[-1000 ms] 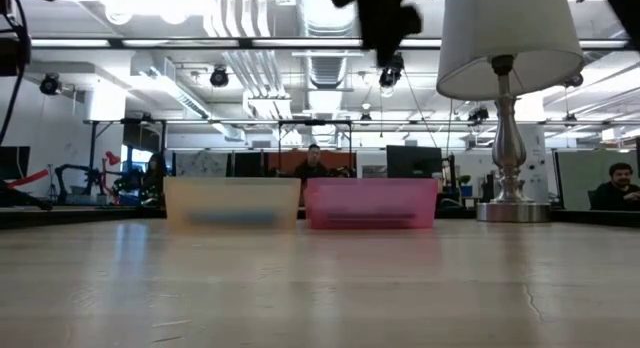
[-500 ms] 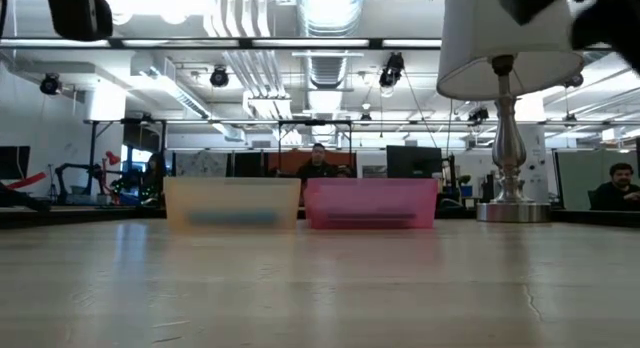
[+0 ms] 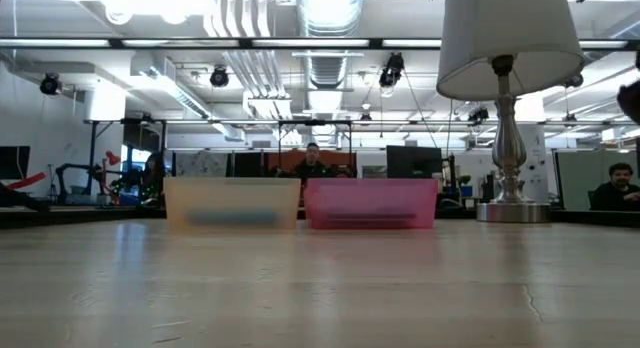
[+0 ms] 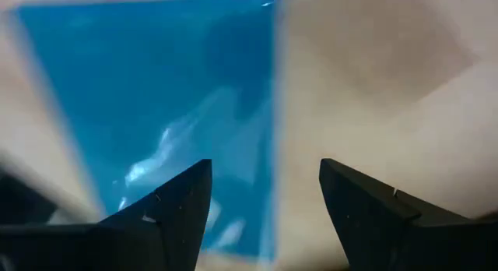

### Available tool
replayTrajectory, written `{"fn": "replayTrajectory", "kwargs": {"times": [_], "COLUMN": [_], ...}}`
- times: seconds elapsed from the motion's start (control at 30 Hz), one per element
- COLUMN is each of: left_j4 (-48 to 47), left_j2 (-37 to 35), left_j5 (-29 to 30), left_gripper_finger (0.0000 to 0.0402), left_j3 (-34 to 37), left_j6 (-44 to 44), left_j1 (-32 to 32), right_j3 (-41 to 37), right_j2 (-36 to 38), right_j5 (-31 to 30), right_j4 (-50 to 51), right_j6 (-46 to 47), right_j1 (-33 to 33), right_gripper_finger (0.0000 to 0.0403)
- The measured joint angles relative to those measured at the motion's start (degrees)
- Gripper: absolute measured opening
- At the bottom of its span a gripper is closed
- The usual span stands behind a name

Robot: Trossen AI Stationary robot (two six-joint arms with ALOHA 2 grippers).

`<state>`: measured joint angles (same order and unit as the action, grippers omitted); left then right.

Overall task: Pick & place jewel cases by type
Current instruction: Put the blue CD case into the orange bin

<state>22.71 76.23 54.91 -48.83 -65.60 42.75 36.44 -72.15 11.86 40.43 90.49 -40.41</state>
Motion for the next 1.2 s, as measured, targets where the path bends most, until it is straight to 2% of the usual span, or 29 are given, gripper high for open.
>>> {"fn": "replayTrajectory", "kwargs": {"times": [0.2,0.33,0.5,0.7,0.9,1.03,1.1,1.2], "left_j4": [-11.03,-15.33,-15.91,-18.72,-19.63,-24.54,-28.71,-33.62], "left_j2": [3.62,5.26,6.18,6.24,6.11,6.09,6.35,8.65], "left_j5": [-0.04,-0.82,-2.80,-4.94,-7.93,-8.18,-9.81,-16.75], "left_gripper_finger": [0.0119,0.0119,0.0119,0.0119,0.0119,0.0119,0.0119,0.0117], "left_j3": [-8.16,-10.83,-11.07,-10.83,-10.83,-10.83,-10.83,-10.79], "left_j6": [-0.87,-3.27,-5.09,-6.90,-6.91,-10.04,-16.13,-23.50], "left_j1": [-0.01,-0.01,0.06,0.16,0.56,1.18,1.38,1.38], "right_j3": [-7.37,-8.93,-7.83,-4.42,-0.82,2.10,4.74,7.95], "right_j2": [2.10,-0.53,-4.50,-9.36,-16.66,-20.36,-19.44,-17.51], "right_j5": [-2.19,-2.75,-3.74,-17.19,-22.48,-23.08,-23.18,-21.52], "right_j4": [-16.33,-18.98,-20.85,-23.78,-38.77,-51.97,-51.72,-41.36], "right_j6": [2.34,2.60,2.82,4.91,-1.12,-6.59,-9.11,-13.04], "right_j1": [-2.13,-2.46,-1.39,5.29,14.53,19.61,20.67,21.56], "right_gripper_finger": [0.0233,0.0233,0.0233,0.0231,0.0226,0.0226,0.0226,0.0226]}}
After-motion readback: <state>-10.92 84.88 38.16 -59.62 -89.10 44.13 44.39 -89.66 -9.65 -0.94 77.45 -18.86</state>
